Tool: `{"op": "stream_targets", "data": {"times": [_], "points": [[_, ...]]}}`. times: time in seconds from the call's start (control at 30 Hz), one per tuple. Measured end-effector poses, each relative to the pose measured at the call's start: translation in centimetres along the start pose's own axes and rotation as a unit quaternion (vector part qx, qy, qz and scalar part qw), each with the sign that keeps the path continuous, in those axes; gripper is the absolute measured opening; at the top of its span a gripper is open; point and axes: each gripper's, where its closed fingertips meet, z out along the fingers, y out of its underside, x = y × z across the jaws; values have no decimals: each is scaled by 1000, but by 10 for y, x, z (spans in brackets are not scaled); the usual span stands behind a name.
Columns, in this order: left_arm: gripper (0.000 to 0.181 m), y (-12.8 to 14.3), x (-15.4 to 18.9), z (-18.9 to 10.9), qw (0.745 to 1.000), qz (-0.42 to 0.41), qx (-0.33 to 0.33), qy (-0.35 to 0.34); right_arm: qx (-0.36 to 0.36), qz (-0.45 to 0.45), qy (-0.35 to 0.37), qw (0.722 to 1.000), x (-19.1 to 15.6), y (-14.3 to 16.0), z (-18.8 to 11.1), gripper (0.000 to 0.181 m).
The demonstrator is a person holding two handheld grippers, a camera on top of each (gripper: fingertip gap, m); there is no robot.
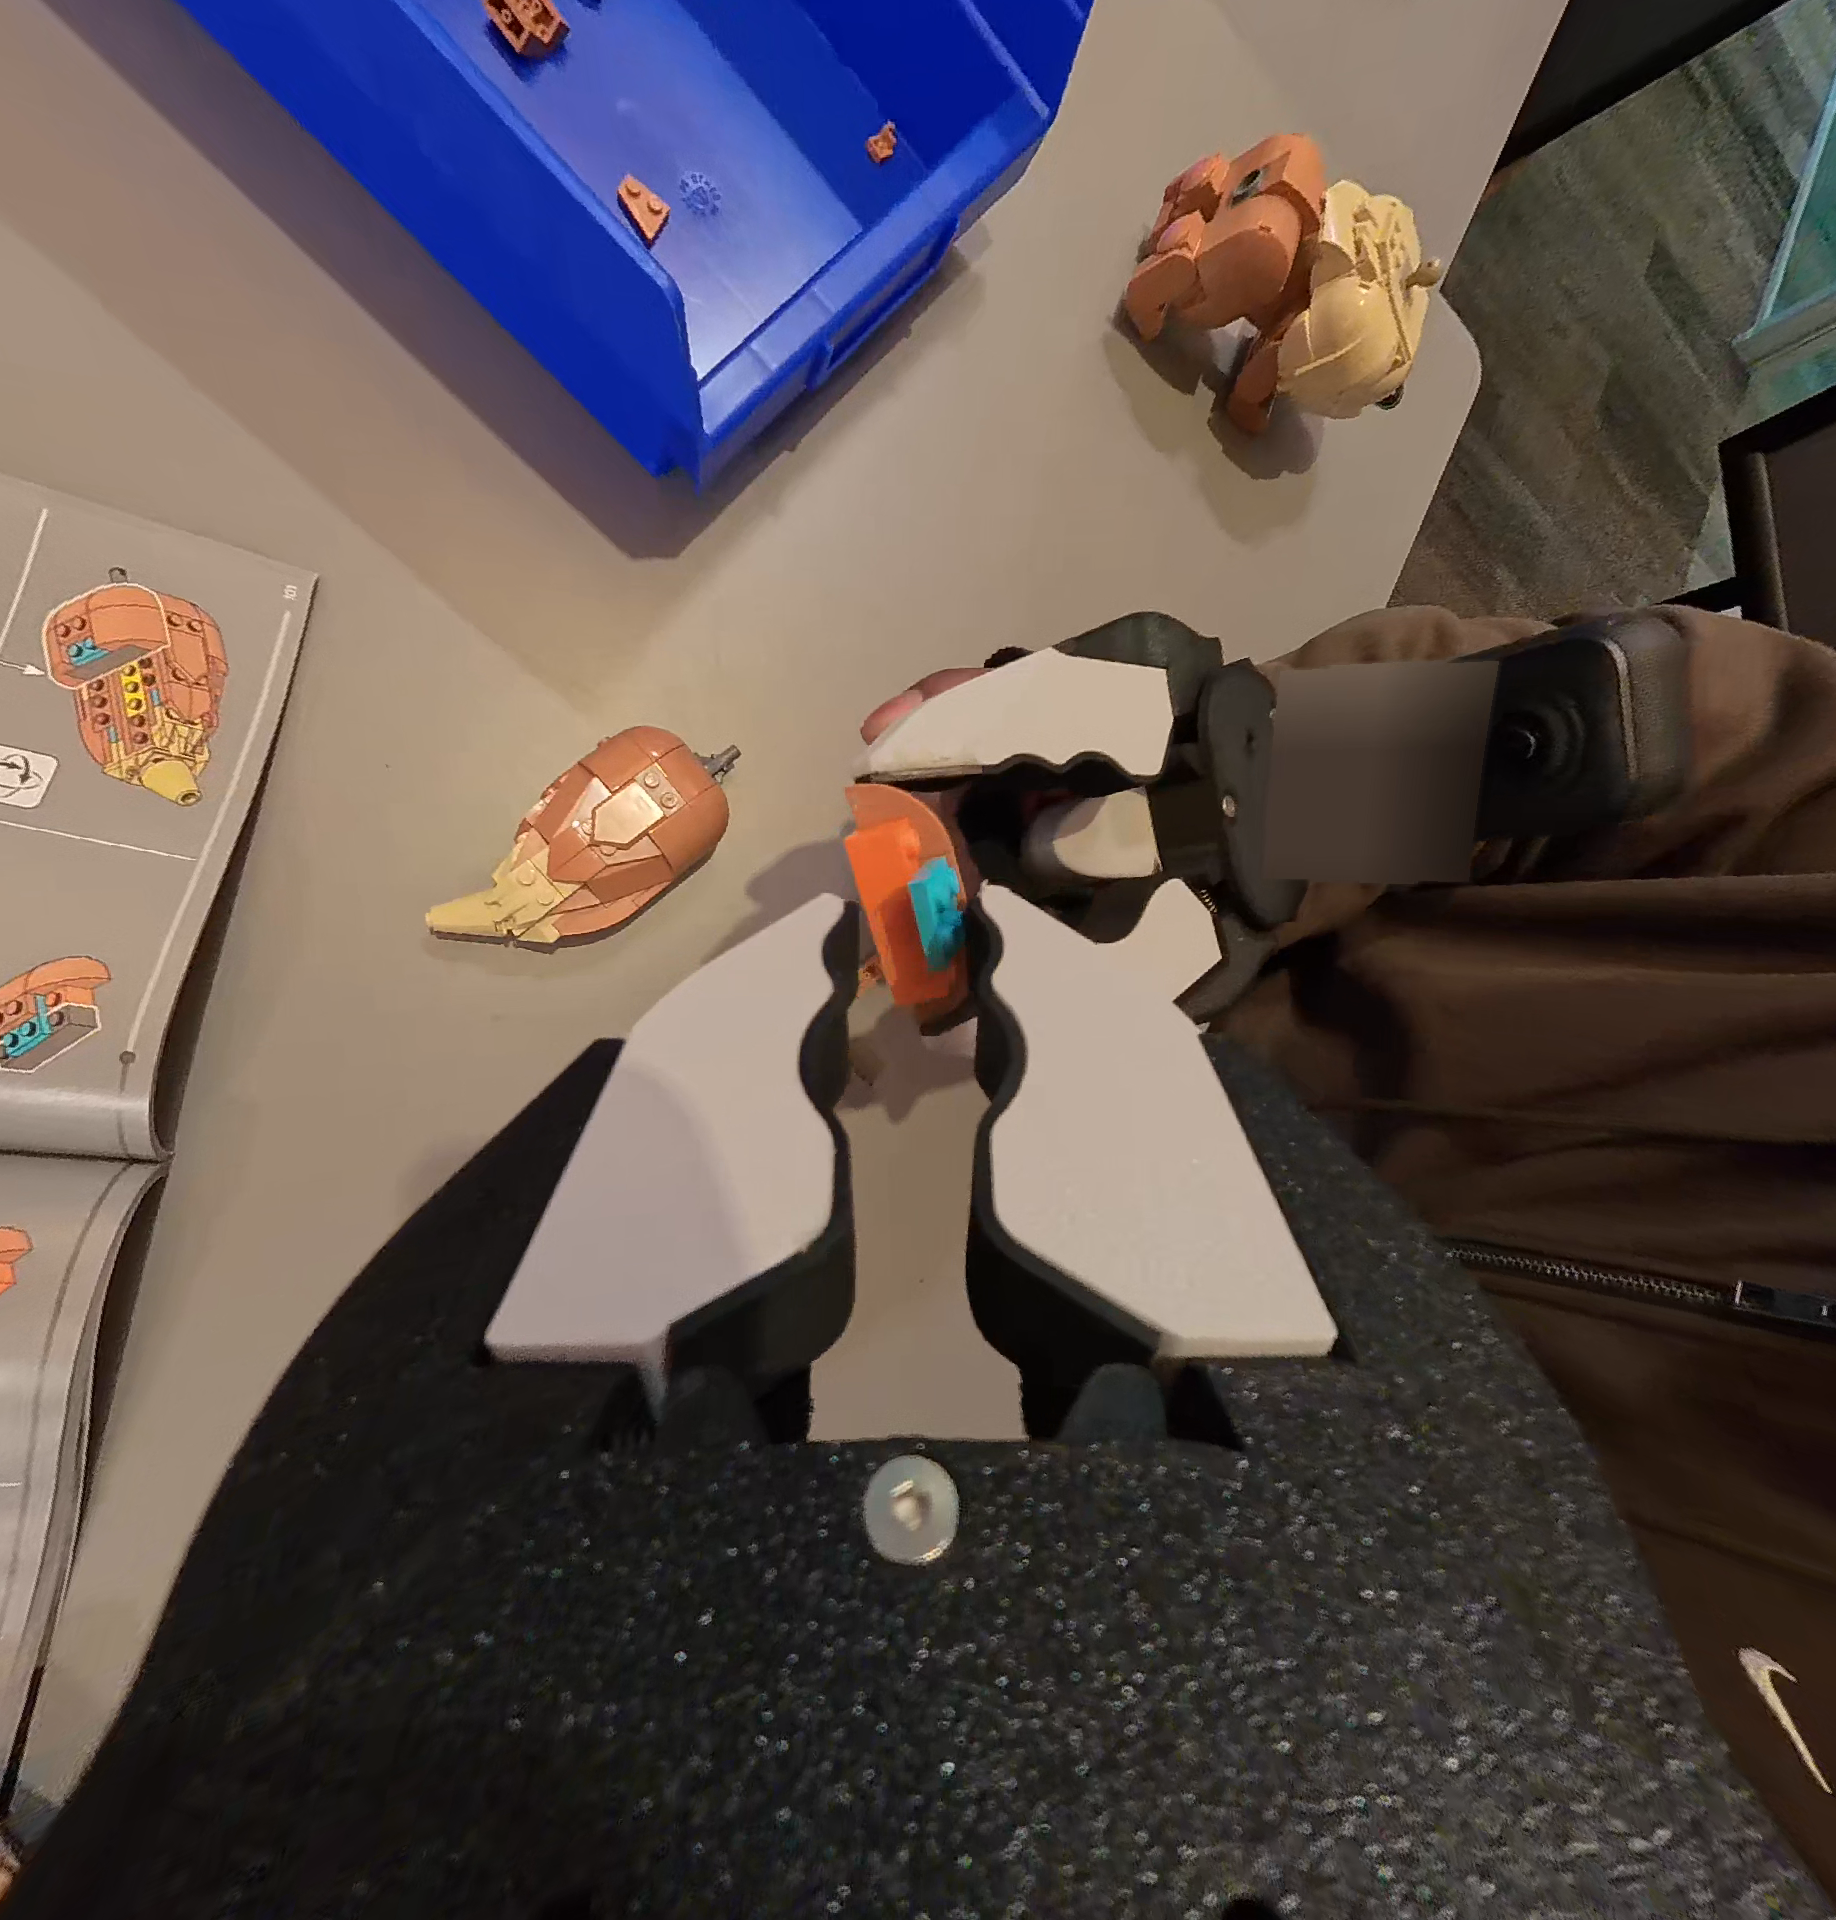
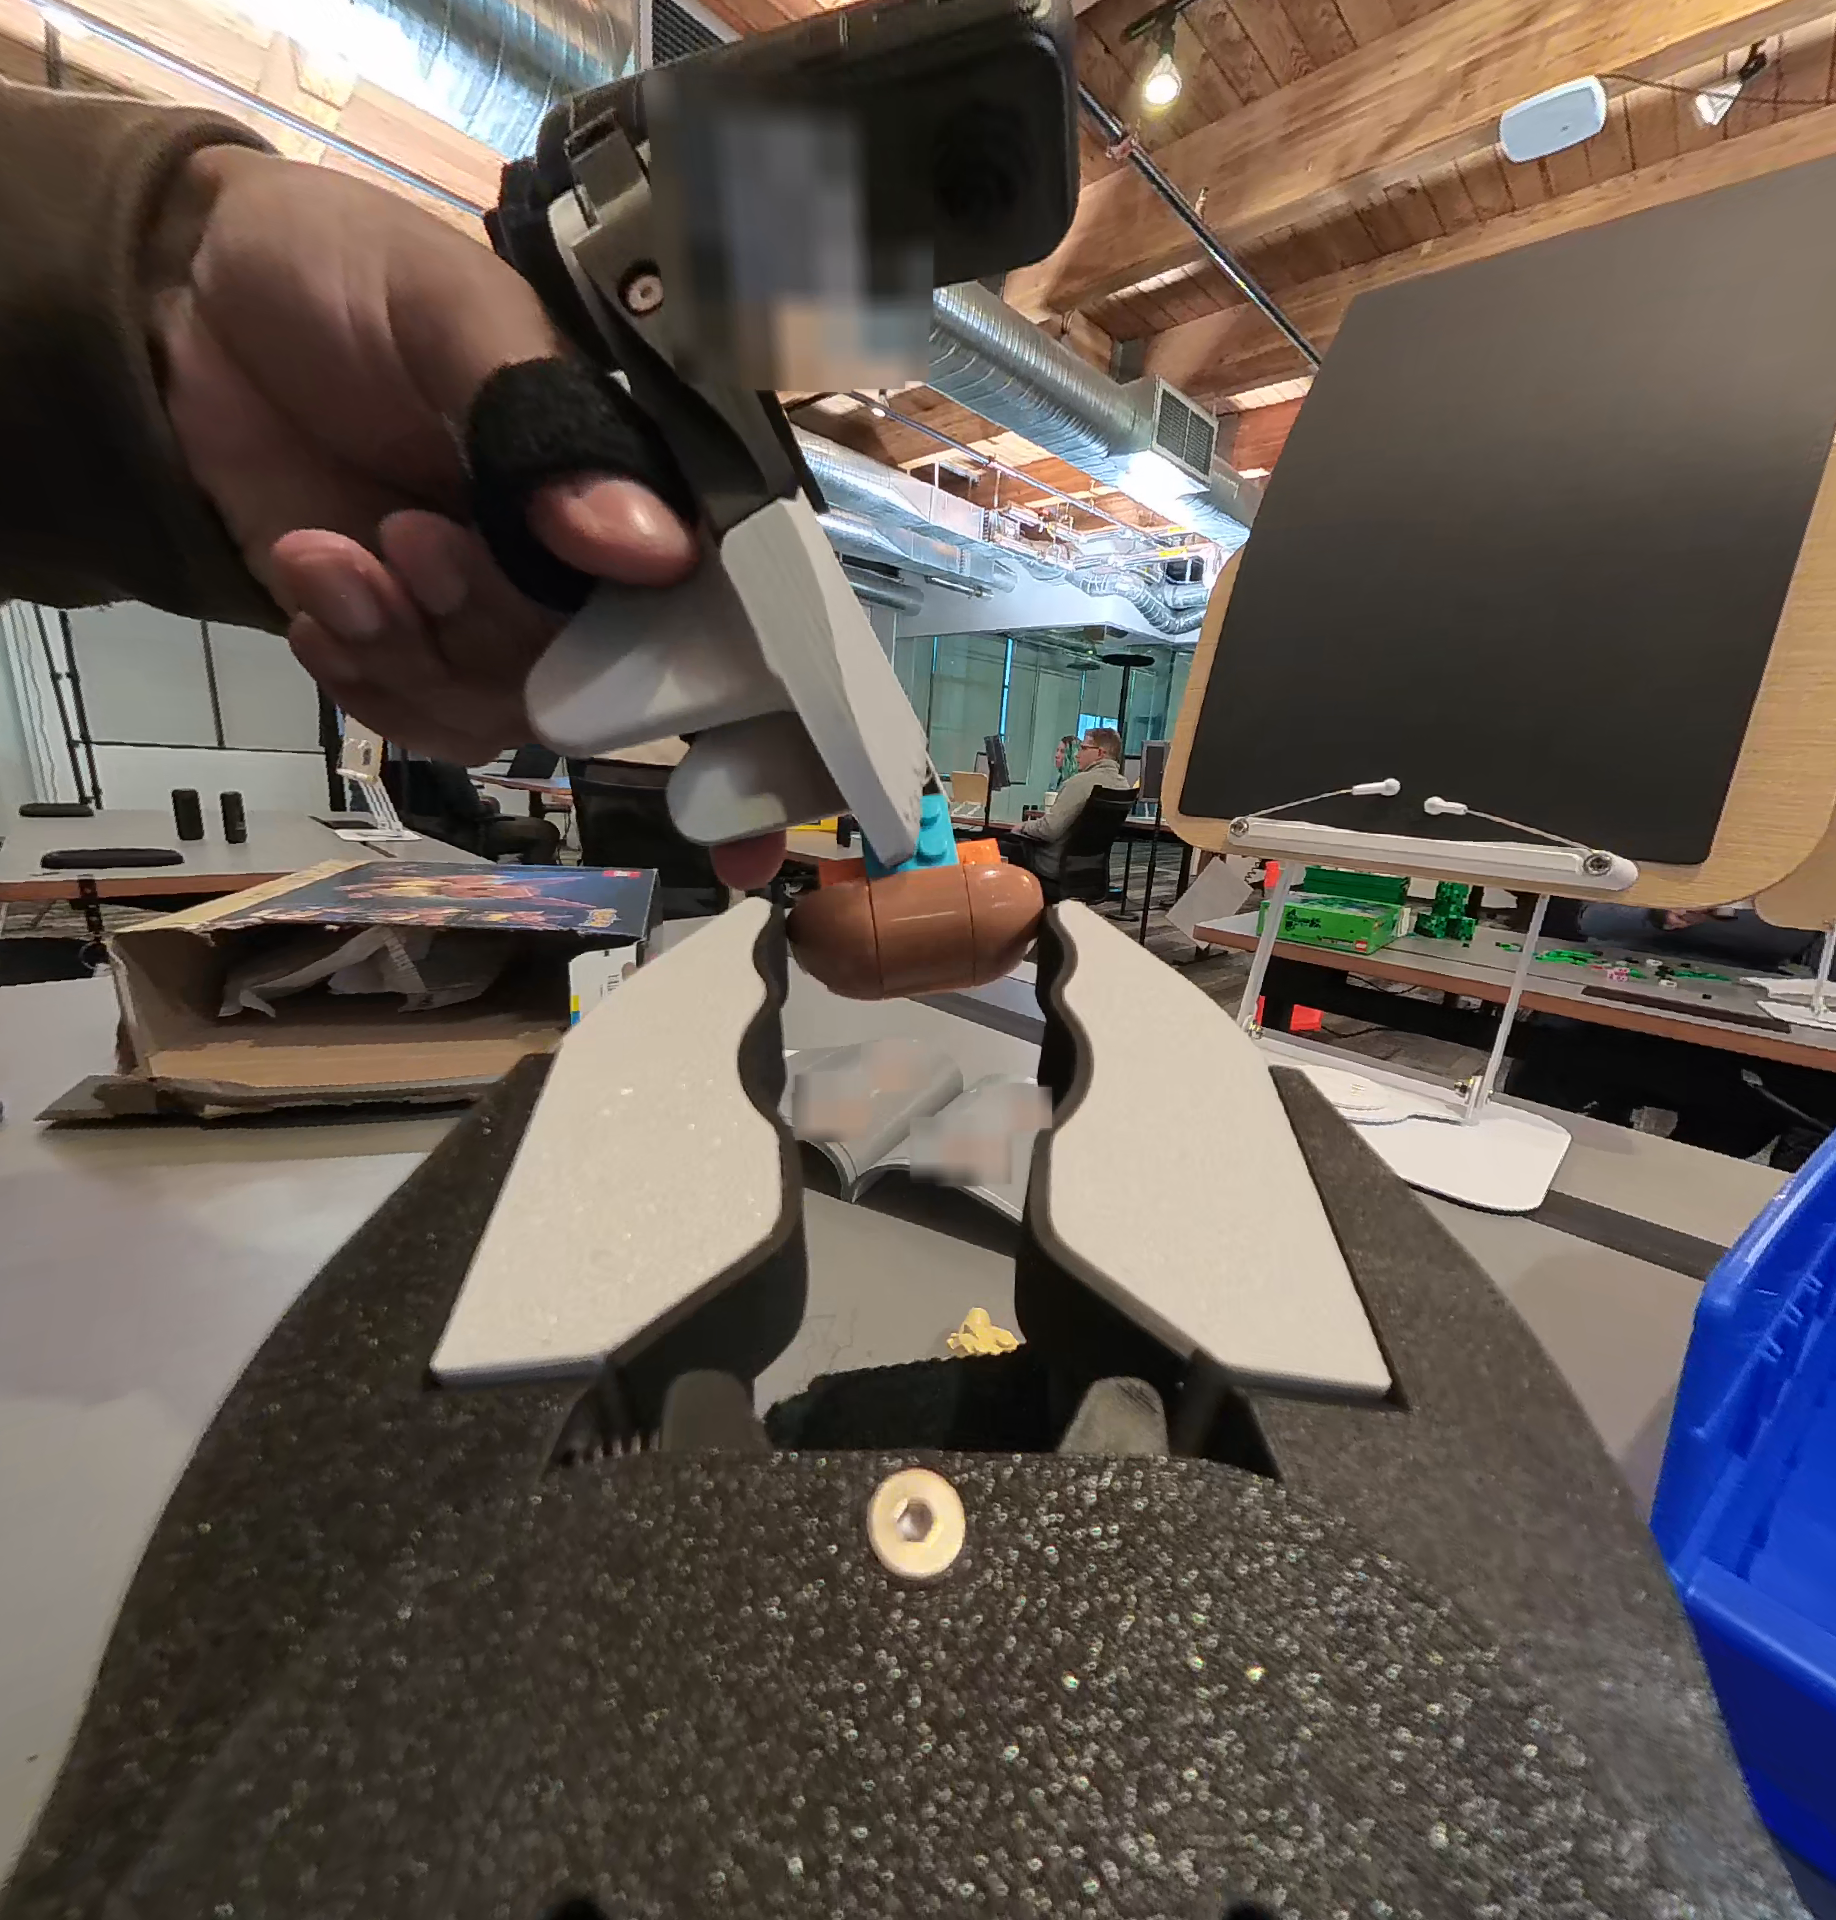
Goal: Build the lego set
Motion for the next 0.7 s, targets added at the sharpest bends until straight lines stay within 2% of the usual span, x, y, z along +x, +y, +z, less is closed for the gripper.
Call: {"op": "stream_targets", "data": {"times": [0.7], "points": [[17,2,4,1,999,35,33,-14,0,-36,10,999,-4,-1,1,46]]}}
